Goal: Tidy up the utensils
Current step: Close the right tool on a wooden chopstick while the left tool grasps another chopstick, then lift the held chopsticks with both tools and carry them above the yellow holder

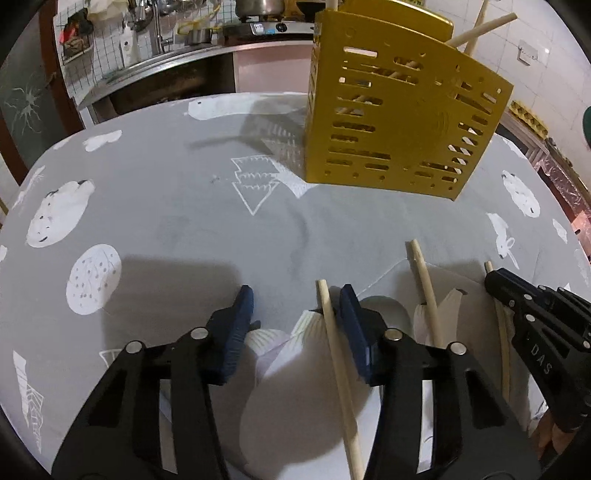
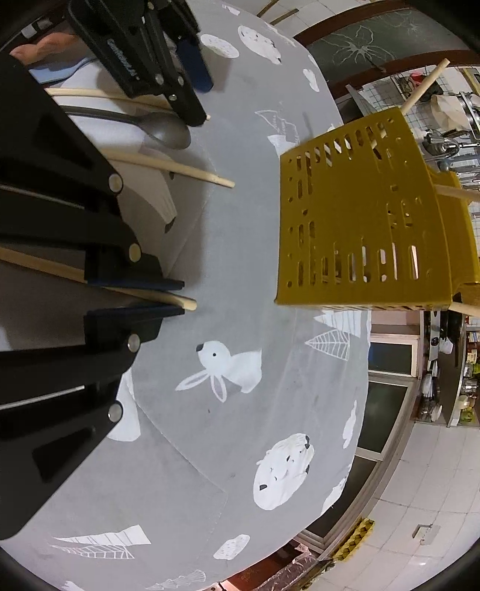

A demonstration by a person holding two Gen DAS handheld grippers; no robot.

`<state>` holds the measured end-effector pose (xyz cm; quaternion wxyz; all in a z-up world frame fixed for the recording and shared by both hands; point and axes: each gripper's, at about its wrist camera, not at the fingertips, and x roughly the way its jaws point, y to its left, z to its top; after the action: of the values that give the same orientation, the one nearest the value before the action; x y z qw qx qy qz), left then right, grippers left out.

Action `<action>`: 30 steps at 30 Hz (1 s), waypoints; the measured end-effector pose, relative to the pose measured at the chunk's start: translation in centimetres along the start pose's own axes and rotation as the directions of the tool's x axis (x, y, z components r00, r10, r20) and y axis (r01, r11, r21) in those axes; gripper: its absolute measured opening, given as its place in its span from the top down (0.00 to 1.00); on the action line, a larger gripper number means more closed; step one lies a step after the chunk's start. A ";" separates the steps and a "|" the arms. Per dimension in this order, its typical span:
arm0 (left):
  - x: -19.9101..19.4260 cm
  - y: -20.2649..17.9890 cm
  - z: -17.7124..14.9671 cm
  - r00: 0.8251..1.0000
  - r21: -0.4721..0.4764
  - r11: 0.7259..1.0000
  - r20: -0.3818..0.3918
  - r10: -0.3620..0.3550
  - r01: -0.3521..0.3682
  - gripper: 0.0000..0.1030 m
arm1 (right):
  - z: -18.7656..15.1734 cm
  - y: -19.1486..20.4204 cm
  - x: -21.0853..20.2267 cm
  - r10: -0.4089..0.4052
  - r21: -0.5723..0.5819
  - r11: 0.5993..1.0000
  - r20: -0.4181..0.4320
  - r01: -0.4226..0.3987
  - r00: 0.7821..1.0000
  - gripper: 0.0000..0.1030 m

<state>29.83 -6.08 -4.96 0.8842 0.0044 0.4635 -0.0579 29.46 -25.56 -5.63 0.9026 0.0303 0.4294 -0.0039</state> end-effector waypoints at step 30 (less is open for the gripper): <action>-7.0 -0.7 1.3 0.966 -0.006 0.997 0.249 -0.068 0.072 0.95 | 2.0 -1.0 -8.2 0.018 0.064 0.997 0.342 -0.042 0.939 0.94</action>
<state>26.93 -6.16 1.54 0.9328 -0.0259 0.3492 -0.0855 25.84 -26.85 1.94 0.9617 0.0677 0.2654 -0.0105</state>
